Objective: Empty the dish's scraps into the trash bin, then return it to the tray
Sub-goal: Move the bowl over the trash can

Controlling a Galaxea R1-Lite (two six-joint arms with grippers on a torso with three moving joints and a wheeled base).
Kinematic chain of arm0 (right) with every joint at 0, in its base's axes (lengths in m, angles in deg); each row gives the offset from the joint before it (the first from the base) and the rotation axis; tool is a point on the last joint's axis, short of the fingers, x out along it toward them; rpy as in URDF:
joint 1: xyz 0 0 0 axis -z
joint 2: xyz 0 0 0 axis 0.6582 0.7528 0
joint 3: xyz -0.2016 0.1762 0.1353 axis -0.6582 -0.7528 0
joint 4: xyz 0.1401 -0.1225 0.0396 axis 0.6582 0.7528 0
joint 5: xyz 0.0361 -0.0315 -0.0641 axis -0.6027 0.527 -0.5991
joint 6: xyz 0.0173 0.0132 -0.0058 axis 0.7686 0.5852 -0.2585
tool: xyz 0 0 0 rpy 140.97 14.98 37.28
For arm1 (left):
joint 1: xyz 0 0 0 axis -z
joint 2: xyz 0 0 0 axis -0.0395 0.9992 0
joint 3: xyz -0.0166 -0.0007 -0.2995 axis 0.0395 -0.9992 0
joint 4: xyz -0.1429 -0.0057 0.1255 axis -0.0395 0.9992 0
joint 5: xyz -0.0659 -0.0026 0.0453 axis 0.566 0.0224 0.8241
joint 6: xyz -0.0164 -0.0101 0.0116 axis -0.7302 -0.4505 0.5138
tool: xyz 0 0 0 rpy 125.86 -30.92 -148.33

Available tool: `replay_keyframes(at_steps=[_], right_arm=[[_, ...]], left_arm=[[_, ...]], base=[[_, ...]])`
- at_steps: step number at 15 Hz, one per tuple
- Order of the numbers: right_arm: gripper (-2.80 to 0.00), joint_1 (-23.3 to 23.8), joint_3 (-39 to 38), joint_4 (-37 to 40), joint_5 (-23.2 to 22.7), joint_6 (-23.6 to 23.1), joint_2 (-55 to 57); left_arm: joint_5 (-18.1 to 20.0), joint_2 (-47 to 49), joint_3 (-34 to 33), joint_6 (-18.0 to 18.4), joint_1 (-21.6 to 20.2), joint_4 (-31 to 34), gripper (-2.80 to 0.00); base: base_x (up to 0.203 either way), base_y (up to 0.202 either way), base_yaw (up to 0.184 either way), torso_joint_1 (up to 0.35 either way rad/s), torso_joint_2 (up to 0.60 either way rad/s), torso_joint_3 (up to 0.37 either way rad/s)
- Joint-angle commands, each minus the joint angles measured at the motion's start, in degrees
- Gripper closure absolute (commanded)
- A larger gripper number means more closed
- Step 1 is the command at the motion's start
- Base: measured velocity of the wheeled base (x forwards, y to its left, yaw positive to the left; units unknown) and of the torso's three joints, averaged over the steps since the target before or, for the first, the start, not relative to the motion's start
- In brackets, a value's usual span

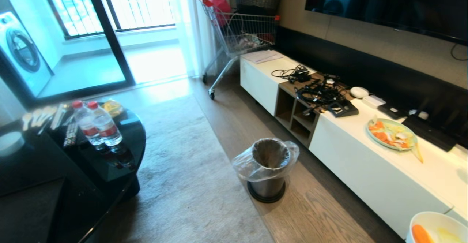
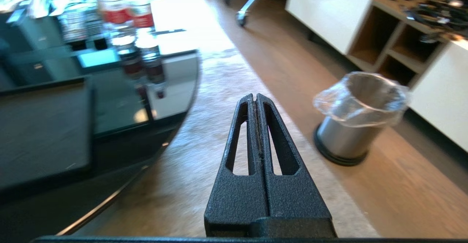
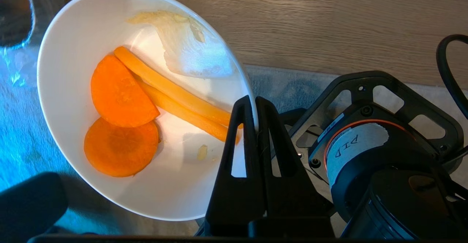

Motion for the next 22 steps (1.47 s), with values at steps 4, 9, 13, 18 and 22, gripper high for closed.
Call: replay_keyframes(at_steps=[4, 9, 13, 18, 22], right_arm=[[0.0, -0.1, 0.4, 0.7, 0.3, 0.4, 0.0], [0.0, -0.1, 0.7, 1.3, 1.1, 0.1, 0.0], [0.0, -0.1, 1.0, 1.4, 1.1, -1.4, 0.0], [0.0, -0.1, 1.2, 1.7, 1.0, -2.1, -0.5], [0.0, -0.1, 1.8, 1.7, 1.0, -2.2, -0.6]], left_arm=[[0.0, 0.0, 0.0, -0.1, 0.0, 0.0, 0.0], [0.0, 0.0, 0.0, -0.1, 0.0, 0.0, 0.0], [0.0, 0.0, 0.0, -0.1, 0.0, 0.0, 0.0], [0.0, 0.0, 0.0, -0.1, 0.0, 0.0, 0.0], [0.0, 0.0, 0.0, -0.1, 0.0, 0.0, 0.0]], base=[[0.0, 0.008, -0.161, 0.004, 0.0, 0.002], [0.001, 0.002, -0.044, 0.002, 0.0, 0.002], [0.0, 0.0, 0.0, 0.0, 0.0, 0.0], [0.0, 0.0, 0.0, 0.0, 0.0, 0.0], [0.0, 0.0, 0.0, 0.0, 0.0, 0.0]])
